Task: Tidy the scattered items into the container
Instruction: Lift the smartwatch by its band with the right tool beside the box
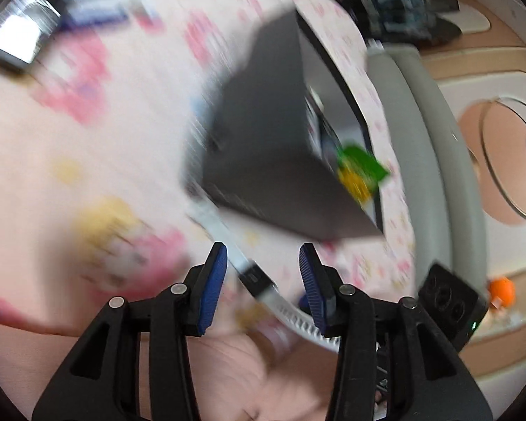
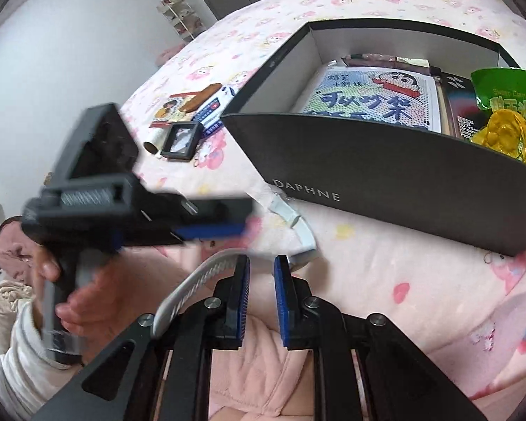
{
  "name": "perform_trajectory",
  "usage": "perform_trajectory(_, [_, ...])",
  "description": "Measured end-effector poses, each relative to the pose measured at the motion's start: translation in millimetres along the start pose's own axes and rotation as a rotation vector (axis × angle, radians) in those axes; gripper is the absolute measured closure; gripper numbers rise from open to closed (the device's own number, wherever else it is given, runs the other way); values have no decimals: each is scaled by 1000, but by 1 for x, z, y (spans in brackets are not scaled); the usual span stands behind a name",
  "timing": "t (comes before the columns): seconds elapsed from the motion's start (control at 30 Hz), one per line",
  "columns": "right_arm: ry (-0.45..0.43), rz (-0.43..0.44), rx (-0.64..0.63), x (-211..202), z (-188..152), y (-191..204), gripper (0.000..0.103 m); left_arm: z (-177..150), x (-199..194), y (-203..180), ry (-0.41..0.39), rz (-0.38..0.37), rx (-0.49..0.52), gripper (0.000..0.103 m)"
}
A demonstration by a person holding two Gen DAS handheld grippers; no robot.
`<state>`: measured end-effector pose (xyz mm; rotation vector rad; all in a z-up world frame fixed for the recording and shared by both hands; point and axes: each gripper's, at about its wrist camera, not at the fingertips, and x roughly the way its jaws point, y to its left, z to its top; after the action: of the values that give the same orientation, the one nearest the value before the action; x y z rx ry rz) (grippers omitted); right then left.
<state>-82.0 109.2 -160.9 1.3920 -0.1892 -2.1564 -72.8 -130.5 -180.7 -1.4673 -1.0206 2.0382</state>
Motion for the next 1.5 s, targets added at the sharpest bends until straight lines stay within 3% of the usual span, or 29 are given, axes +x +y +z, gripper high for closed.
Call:
perform_trajectory(0.1, [17,5,26,1,0,-2,90,16,-11,8,-1,46,0,60])
perform_trajectory(0.27, [52,-25,49,6,1,-2,90,7,18,0,65,117,68,60])
perform_trajectory(0.47, [85,-104,212,18,-7,-41,90,-3,42,-14,143,169,139,60])
perform_trajectory(0.7, [142,-39,139,41,-14,-16,84,-3,52,-11,164,205,106,60])
perform_trajectory(0.73, [169,-54,126,49,-16,-13,78,-1,55,-13,164,206,102,60])
perform_trajectory(0.83, [229,-94,154,74,-22,-16,77,-1,60,-15,168,212,103,60])
perform_trajectory(1.0, [121,-103,161,58,-17,-17,92,-3,57,-13,181,170,84,60])
perform_trajectory(1.07, [57,-191,153,39,-12,-18,93,-4,55,-12,193,121,67,60])
perform_trajectory(1.17, [-41,-298,108,12,-4,-18,93,-4,53,-11,186,111,65,60])
perform_trajectory(1.23, [-38,-318,42,7,1,-11,93,-3,53,-11,183,104,59,60])
perform_trajectory(1.3, [16,-255,16,16,0,-7,91,-3,53,-8,188,79,31,60])
perform_trajectory(1.4, [111,-76,129,31,-10,-19,91,-4,57,-2,196,7,-32,58])
perform_trajectory(1.5, [117,-34,138,32,-11,-19,91,-5,56,-1,196,14,-36,58])
